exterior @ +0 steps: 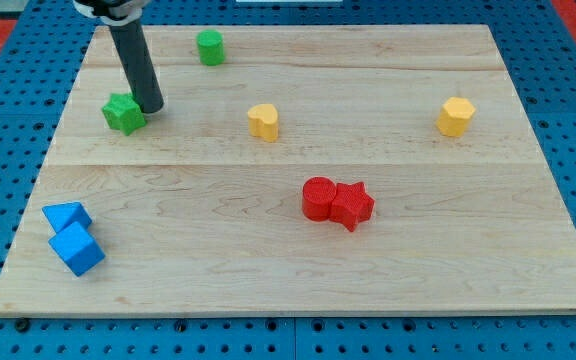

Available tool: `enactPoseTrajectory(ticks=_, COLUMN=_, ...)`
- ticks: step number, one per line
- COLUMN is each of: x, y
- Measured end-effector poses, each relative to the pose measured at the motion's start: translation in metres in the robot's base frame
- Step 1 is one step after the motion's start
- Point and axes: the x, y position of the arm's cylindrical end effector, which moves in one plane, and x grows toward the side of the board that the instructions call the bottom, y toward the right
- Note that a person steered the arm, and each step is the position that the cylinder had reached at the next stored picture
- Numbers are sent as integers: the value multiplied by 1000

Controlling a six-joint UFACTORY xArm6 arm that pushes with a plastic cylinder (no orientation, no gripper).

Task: Place the green circle in between yellow blocks

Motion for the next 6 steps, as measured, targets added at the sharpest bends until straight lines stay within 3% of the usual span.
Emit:
enactPoseTrajectory(ticks=1, x=-26, y=-13)
enactPoseTrajectory(ticks=3, x=-124, y=16)
enactPoseTrajectory(ticks=5, x=-121, y=121)
enactPoseTrajectory(ticks=6, x=-77, y=148)
